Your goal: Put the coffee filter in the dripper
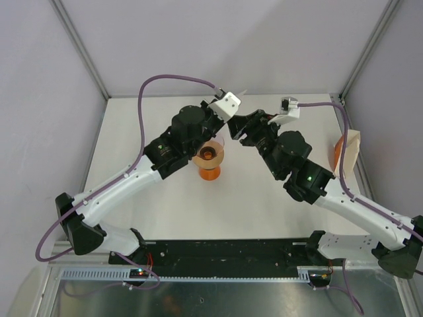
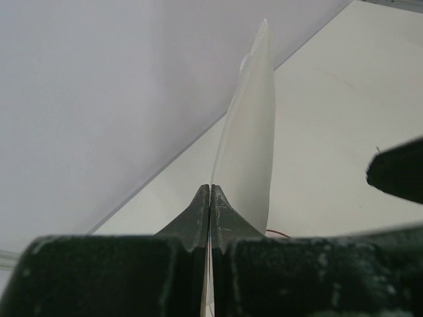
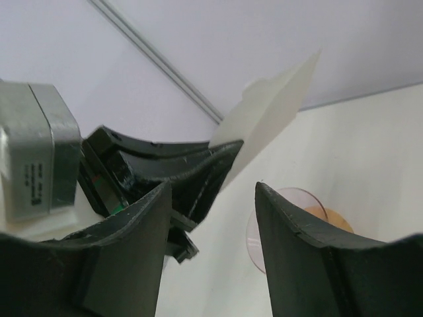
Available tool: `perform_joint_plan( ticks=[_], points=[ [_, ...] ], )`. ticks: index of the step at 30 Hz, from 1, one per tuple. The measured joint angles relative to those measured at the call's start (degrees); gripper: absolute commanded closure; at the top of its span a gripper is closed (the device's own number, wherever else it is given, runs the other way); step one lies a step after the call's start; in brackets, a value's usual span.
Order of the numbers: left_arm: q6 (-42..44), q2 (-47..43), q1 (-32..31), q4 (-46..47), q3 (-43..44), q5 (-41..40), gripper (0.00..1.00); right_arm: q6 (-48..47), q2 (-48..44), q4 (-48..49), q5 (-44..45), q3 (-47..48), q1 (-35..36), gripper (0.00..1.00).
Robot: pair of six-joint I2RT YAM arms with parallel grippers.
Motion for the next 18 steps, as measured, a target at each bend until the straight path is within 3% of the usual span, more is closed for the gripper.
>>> perform_joint_plan(
  ticks=[6, 18],
  points=[
    [-2.0, 0.0, 0.0, -2.1, 0.2, 1.0, 1.0, 0.2, 1.7, 3.3, 0.5, 0.0, -2.7, 0.54],
    [-3.8, -0.3, 0.0, -4.0, 1.3, 2.3, 1.0, 2.8, 4.7, 5.7, -0.2, -0.1, -6.0, 0.51]
  ],
)
